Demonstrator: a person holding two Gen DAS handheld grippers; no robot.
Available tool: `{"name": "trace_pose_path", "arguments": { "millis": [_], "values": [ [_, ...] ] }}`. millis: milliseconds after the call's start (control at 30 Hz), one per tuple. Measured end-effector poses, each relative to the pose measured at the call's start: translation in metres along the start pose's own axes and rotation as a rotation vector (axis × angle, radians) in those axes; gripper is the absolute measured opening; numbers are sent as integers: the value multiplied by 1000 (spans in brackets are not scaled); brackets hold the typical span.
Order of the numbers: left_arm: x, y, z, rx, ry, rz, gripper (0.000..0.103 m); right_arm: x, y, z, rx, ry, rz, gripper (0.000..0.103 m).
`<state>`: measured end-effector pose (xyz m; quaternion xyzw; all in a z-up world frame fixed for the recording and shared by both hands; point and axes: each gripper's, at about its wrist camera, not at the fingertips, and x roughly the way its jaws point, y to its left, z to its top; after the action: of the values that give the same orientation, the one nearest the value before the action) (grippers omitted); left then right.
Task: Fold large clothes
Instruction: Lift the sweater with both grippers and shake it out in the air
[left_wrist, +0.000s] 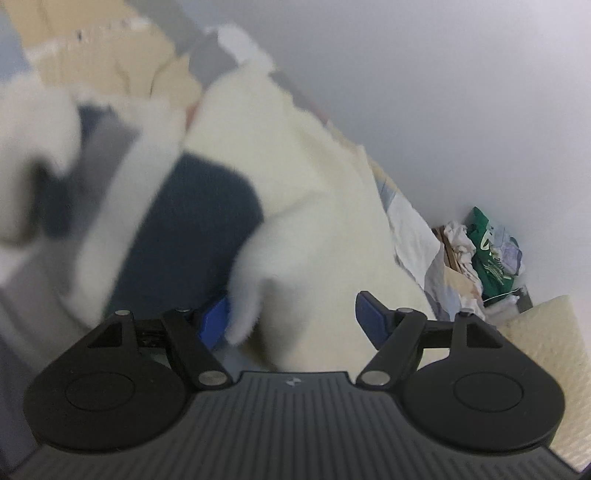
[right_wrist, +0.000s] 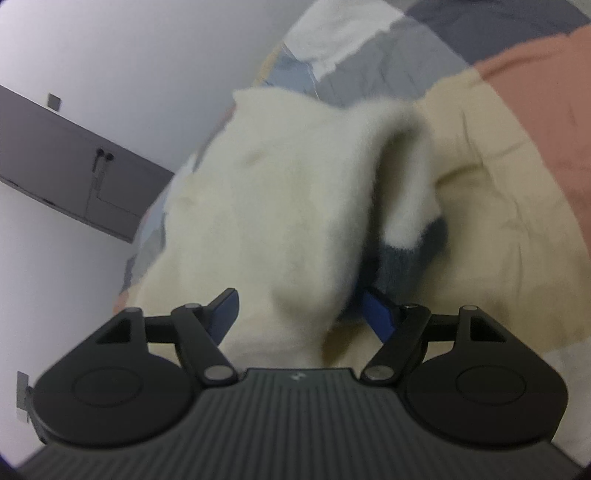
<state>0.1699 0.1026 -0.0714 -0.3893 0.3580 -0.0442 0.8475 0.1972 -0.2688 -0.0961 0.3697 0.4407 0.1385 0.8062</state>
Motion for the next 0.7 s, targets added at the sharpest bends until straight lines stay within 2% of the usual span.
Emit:
{"name": "trace_pose_path", "arguments": {
  "millis": [100, 167, 300, 367, 467, 500, 600, 700],
  "values": [
    [13, 11, 2, -74, 50, 7, 77, 11, -2, 0, 15, 20, 12, 76],
    [11, 11, 3, -94, 46, 2, 77, 15, 0, 3, 9, 13, 41, 76],
    [0, 4, 7, -39, -3, 2, 77, 14, 9, 6, -19, -11, 110, 76],
    [-9, -3, 6, -11, -9, -15, 78, 10, 13, 8, -31, -19, 171, 76],
    [-23, -12, 2, 36, -11, 1, 78, 1, 19, 10, -25, -42, 282, 76],
    [-27, -13, 1, 44, -14, -22, 78, -3, 21, 11, -28, -52, 319, 76],
    [-34, -9, -3, 26, 42, -107, 78, -12, 27, 13, -41, -87, 377, 76],
    [-19, -7, -12, -21, 159, -176, 78, -13, 29, 15, -39, -98, 389, 76]
  ]
}}
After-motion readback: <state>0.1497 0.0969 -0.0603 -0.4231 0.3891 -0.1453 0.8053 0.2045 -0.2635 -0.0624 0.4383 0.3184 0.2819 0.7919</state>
